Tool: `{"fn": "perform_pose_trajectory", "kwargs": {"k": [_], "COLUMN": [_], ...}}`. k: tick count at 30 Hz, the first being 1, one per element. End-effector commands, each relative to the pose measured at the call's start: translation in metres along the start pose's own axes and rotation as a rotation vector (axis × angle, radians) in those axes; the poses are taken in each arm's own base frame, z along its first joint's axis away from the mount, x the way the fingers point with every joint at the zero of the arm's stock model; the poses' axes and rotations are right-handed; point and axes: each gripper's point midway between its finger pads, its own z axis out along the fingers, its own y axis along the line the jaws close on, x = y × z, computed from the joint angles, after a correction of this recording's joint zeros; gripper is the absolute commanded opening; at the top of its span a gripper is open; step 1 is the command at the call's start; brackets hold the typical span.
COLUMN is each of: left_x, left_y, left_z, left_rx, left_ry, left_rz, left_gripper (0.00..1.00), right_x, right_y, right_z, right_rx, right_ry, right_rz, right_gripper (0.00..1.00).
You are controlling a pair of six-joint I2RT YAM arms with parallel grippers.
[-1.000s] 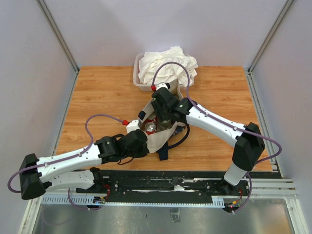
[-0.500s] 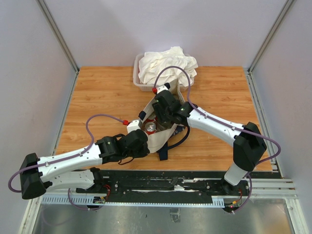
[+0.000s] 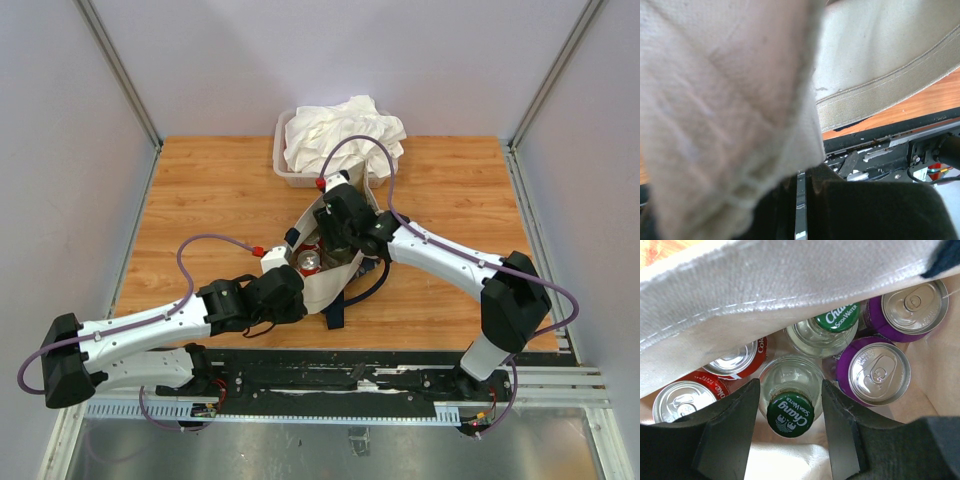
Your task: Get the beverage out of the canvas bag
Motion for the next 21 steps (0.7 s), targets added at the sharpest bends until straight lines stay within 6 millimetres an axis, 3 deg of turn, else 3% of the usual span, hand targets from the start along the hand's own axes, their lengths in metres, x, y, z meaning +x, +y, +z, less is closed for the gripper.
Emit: {"fn": "perform_pose_trajectory", "kwargs": {"k": [1,7,14,17,21], "left_x": [0.004,0.004,0.005,0.005,0.004], "left_y": [-0.01,-0.01,-0.01,-0.009,-0.01], "left_z": [0.004,0.005,0.005,0.004,0.004], "left_rx": [0.035,0.036,0.04,0.04,0.043], "left_ry": [0.018,0.018,0.018,0.014,0.01], "left_rz": [-0.016,-0.019,-0.024,-0.028,-0.031], "left_gripper": [0.0,0.0,0.0,0.01,0.01], "right_x": [-0.015,-0.017,-0.014,-0.009,-0.007], "right_y": [0.0,0.0,-0.004,-0.007,-0.01], "right_z": [-0.007,-0.007,-0.005,-0.002,0.0], "right_rx": [-0.026,-0.025,-0.003,0.013,0.024], "right_ry": [-0.059,-0.064,-0.052,-0.037,-0.023], "right_rz": [0.007,0.007,0.009,0.005,-0.006], "right_gripper": [0.54,0.51,0.21,0.02,0.01]}}
